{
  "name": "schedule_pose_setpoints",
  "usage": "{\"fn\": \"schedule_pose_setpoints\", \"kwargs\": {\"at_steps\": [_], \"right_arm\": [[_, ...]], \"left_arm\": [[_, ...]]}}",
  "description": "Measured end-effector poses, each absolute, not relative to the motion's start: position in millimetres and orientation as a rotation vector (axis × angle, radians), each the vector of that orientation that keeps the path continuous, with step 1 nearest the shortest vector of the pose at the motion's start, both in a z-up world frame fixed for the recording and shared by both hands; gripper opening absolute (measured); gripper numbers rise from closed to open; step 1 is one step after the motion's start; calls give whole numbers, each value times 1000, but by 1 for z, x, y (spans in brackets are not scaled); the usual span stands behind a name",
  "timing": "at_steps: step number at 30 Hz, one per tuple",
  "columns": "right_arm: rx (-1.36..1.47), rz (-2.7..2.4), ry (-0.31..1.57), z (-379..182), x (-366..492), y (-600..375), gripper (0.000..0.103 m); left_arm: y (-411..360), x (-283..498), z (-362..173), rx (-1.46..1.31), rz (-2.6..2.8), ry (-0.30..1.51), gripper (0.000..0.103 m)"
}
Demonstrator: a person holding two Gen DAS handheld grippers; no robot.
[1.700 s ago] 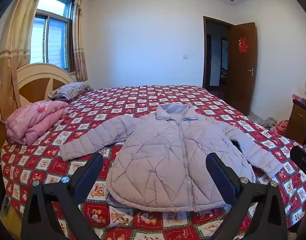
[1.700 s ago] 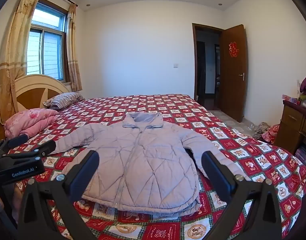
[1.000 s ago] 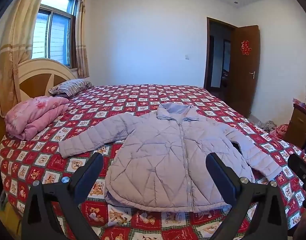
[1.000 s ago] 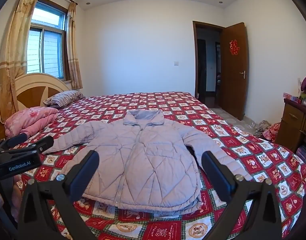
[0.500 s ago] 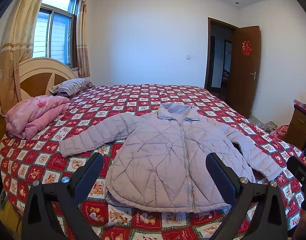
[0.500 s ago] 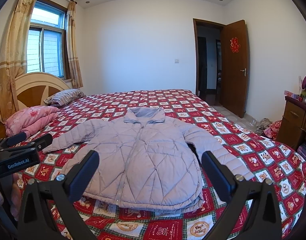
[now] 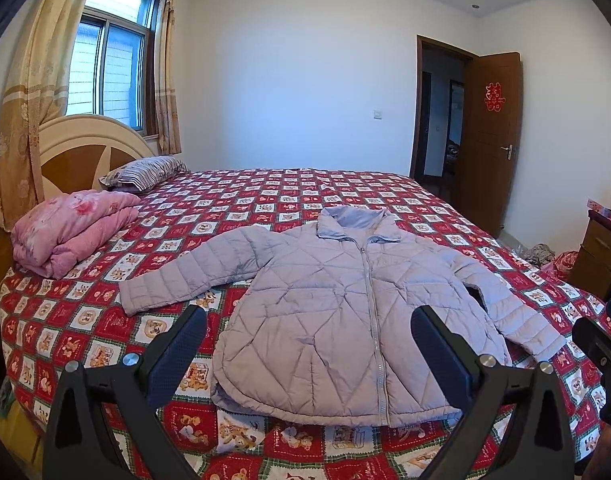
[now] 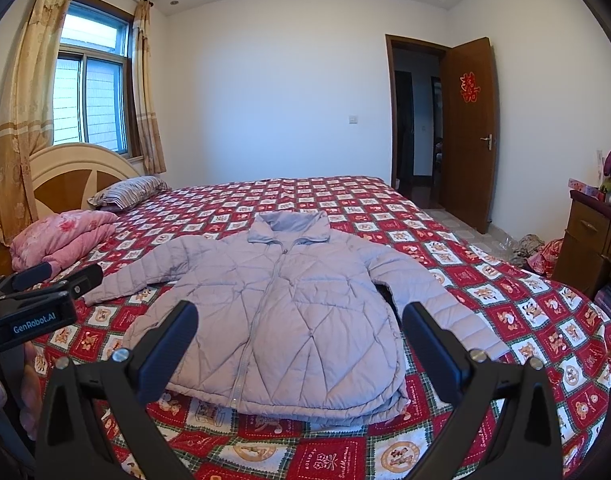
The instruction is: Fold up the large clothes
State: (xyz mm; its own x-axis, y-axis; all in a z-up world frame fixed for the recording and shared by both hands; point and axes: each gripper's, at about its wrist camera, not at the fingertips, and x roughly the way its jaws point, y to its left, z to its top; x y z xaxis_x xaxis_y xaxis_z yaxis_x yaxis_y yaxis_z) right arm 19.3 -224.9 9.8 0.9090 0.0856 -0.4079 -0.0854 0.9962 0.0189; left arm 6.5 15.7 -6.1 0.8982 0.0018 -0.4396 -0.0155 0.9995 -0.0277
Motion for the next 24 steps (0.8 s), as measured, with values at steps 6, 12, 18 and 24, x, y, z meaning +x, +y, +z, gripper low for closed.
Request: {"fn": "schedule_pose_setpoints", "kwargs": {"at_steps": [6, 12, 18, 24], "right_arm": [[3, 89, 426, 8, 21, -224, 103], [4, 89, 429, 7, 22, -223, 103], [3, 89, 431, 7, 22, -223, 103], [6, 91, 433, 4, 22, -222, 103]], "left_arm": [[17, 8, -8, -32, 13, 460, 102], [17, 8, -9, -33, 13, 460, 102], [17, 8, -9, -32, 13, 459, 102], [17, 8, -9, -32, 14, 461, 102]]}}
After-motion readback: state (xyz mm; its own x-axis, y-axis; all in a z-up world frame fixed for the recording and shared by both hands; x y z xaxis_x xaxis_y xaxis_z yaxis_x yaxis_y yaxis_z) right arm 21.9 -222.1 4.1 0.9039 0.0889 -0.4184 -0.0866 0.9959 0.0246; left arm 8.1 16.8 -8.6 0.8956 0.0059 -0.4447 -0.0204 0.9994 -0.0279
